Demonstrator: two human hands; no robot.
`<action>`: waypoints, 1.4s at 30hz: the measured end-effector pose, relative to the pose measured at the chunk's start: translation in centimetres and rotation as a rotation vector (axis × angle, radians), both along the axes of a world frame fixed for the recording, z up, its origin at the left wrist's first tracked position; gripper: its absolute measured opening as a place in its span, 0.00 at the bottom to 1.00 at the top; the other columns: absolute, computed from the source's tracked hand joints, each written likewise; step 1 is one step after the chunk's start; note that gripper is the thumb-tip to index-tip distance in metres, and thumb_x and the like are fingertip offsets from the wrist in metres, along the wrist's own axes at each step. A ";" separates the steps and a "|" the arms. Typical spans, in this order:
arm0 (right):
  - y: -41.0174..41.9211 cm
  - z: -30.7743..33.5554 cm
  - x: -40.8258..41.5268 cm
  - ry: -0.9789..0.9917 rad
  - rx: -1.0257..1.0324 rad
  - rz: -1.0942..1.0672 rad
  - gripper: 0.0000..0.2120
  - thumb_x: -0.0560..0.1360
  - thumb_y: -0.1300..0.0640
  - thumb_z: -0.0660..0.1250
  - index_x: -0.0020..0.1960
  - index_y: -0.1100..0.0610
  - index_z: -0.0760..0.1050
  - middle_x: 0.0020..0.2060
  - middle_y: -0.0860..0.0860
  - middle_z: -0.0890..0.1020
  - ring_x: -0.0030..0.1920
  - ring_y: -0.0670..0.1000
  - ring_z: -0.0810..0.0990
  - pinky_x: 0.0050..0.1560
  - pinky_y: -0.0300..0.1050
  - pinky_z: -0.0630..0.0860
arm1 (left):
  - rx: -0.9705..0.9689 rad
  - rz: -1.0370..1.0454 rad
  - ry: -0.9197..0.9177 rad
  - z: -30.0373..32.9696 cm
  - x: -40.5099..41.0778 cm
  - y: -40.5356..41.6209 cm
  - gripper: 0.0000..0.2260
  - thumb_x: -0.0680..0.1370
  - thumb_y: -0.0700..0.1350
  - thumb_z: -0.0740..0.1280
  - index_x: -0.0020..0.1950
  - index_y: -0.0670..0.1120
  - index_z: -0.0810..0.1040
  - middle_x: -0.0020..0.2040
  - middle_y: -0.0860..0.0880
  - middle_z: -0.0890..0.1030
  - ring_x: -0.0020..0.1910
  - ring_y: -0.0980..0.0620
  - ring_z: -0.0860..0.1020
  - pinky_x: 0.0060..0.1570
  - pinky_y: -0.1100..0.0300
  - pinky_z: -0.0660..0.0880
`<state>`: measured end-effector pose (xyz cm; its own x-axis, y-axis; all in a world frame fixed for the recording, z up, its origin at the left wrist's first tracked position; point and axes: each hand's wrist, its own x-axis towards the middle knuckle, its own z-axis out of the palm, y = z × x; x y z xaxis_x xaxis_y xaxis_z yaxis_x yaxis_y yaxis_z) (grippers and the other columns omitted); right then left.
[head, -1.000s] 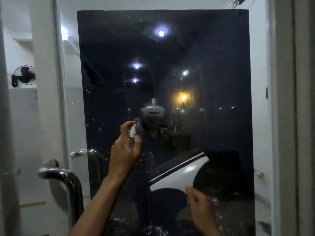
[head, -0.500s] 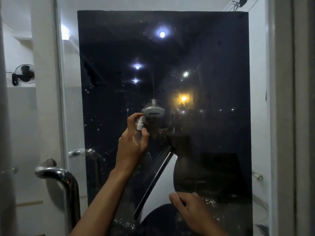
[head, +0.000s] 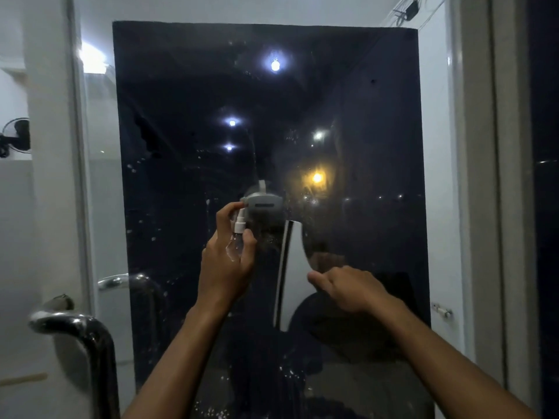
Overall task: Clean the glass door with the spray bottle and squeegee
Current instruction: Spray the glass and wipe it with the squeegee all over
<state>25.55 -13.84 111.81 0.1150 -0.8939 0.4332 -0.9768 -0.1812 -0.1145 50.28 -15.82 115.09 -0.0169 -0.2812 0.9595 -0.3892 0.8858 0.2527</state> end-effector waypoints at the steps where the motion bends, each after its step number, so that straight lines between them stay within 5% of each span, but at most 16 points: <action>1: 0.3 -0.9 -1.7 0.012 0.013 -0.011 0.24 0.81 0.32 0.43 0.42 0.40 0.73 0.36 0.46 0.77 0.41 0.50 0.80 0.52 0.54 0.78 | -0.003 0.006 0.004 -0.2 0.1 0.0 0.17 0.82 0.49 0.59 0.71 0.58 0.63 0.38 0.58 0.77 0.37 0.61 0.79 0.33 0.73 0.71; 6: 2.1 -5.4 -8.7 -0.049 -0.052 -0.172 0.35 0.75 0.25 0.41 0.37 0.50 0.74 0.31 0.49 0.79 0.32 0.45 0.79 0.40 0.40 0.75 | 0.000 0.025 0.019 -0.4 0.4 0.1 0.18 0.81 0.49 0.58 0.70 0.60 0.62 0.46 0.67 0.76 0.37 0.60 0.79 0.32 0.73 0.70; 10: 2.8 -4.8 -7.6 -0.107 -0.151 -0.093 0.40 0.73 0.21 0.39 0.37 0.49 0.76 0.30 0.48 0.80 0.31 0.45 0.79 0.42 0.42 0.78 | 0.010 0.018 0.018 -0.6 0.0 0.2 0.18 0.81 0.50 0.59 0.70 0.59 0.63 0.46 0.65 0.77 0.37 0.60 0.79 0.31 0.72 0.70; 15: 1.5 -0.5 1.1 0.033 -0.122 0.060 0.32 0.75 0.24 0.39 0.37 0.42 0.74 0.31 0.46 0.76 0.33 0.46 0.75 0.44 0.50 0.75 | 0.048 0.004 0.011 -1.2 -0.2 0.1 0.18 0.80 0.52 0.59 0.70 0.59 0.63 0.39 0.58 0.78 0.35 0.60 0.79 0.33 0.66 0.70; 19: -0.2 -0.1 4.1 0.174 -0.119 0.031 0.33 0.80 0.31 0.41 0.42 0.49 0.77 0.35 0.49 0.77 0.38 0.52 0.78 0.48 0.54 0.74 | 0.059 0.018 -0.003 -1.8 0.0 0.0 0.18 0.80 0.50 0.60 0.70 0.57 0.64 0.41 0.55 0.79 0.38 0.60 0.80 0.33 0.65 0.72; 23: 0.3 -2.3 -0.9 0.141 -0.050 -0.066 0.28 0.82 0.33 0.44 0.42 0.50 0.72 0.42 0.52 0.82 0.42 0.54 0.80 0.48 0.53 0.74 | 0.079 0.028 0.008 -2.9 0.2 -0.4 0.18 0.80 0.50 0.59 0.70 0.57 0.64 0.41 0.56 0.78 0.38 0.59 0.79 0.34 0.61 0.72; 27: 2.2 -6.1 -7.4 0.060 0.069 -0.144 0.23 0.82 0.33 0.45 0.40 0.42 0.70 0.35 0.48 0.78 0.36 0.47 0.79 0.44 0.44 0.76 | 0.097 0.014 0.010 -3.7 -0.3 -0.5 0.18 0.80 0.50 0.60 0.70 0.58 0.65 0.44 0.60 0.78 0.37 0.58 0.79 0.34 0.63 0.71; 32: 4.3 -7.8 -8.5 -0.152 -0.062 -0.166 0.34 0.73 0.24 0.40 0.32 0.49 0.69 0.27 0.48 0.74 0.27 0.44 0.74 0.34 0.37 0.66 | 0.102 -0.006 0.005 -3.9 -1.5 -0.2 0.17 0.81 0.49 0.60 0.69 0.60 0.65 0.42 0.59 0.78 0.34 0.58 0.78 0.33 0.62 0.70; 37: 3.4 -0.6 -2.2 -0.169 -0.210 0.077 0.14 0.83 0.40 0.47 0.48 0.37 0.70 0.38 0.47 0.79 0.41 0.54 0.80 0.46 0.58 0.78 | 0.078 -0.006 0.002 -2.6 -1.8 0.1 0.18 0.80 0.51 0.60 0.69 0.60 0.64 0.44 0.58 0.79 0.35 0.57 0.79 0.33 0.53 0.77; 40: 0.5 4.3 1.6 -0.272 -0.243 0.128 0.16 0.84 0.44 0.47 0.58 0.47 0.72 0.56 0.57 0.80 0.55 0.61 0.79 0.56 0.59 0.75 | 0.037 0.019 0.021 -1.5 -1.6 0.1 0.18 0.80 0.50 0.60 0.68 0.60 0.63 0.46 0.63 0.77 0.38 0.58 0.79 0.32 0.59 0.75; 42: -1.3 5.1 3.0 -0.340 -0.162 0.084 0.20 0.85 0.45 0.47 0.63 0.54 0.73 0.59 0.60 0.78 0.58 0.62 0.77 0.56 0.53 0.72 | 0.024 0.035 0.035 -1.1 -1.5 0.2 0.18 0.80 0.51 0.60 0.68 0.60 0.62 0.46 0.64 0.76 0.38 0.58 0.79 0.32 0.62 0.72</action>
